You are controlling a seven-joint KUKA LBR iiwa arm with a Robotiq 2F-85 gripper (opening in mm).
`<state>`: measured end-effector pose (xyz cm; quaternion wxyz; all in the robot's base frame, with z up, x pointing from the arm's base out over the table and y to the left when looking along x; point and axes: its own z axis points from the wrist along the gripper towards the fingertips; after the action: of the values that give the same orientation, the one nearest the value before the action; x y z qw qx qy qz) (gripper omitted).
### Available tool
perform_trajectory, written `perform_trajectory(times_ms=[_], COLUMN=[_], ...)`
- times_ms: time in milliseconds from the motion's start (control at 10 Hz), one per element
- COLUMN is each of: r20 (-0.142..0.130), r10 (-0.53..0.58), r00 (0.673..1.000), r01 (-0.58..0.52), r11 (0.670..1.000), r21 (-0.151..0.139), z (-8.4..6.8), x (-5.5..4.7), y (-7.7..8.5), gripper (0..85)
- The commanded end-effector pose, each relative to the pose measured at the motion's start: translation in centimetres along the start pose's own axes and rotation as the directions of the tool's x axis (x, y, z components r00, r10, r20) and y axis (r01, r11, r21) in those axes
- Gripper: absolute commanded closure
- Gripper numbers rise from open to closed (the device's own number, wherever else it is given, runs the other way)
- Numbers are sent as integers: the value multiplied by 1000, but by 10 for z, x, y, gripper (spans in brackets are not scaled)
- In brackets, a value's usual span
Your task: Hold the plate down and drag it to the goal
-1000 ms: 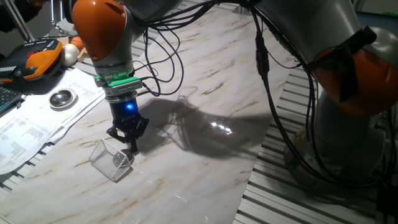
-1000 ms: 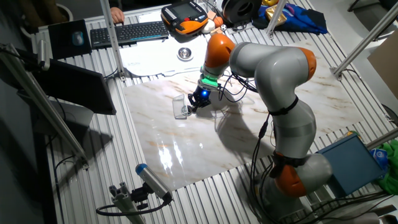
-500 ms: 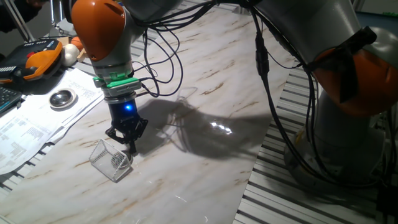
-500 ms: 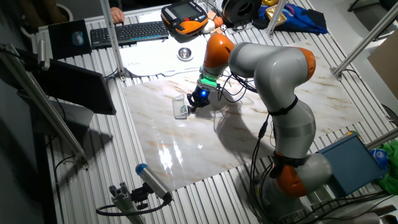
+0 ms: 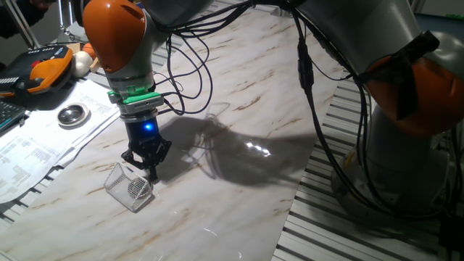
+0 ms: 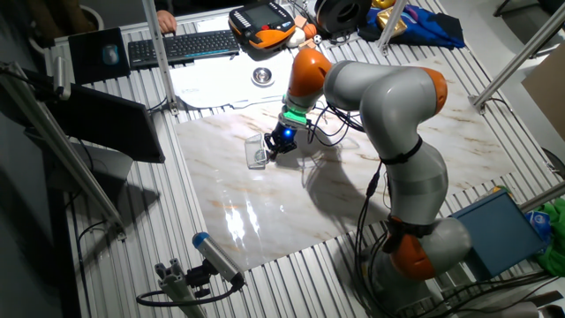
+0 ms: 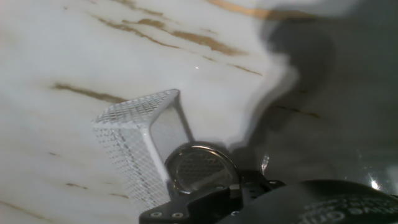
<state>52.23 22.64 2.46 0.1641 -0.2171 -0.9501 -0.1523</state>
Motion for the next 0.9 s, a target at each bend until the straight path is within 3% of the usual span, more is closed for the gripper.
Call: perform_trajectory(times_ms=[0,800], r20=[0,3], r10=[1,18], r00=[1000,1000], r01=[-1,-18], r11=[1000,1000], r21=[0,-12], z=[1,4], x=[0,2], y=[1,10], gripper=[850,850])
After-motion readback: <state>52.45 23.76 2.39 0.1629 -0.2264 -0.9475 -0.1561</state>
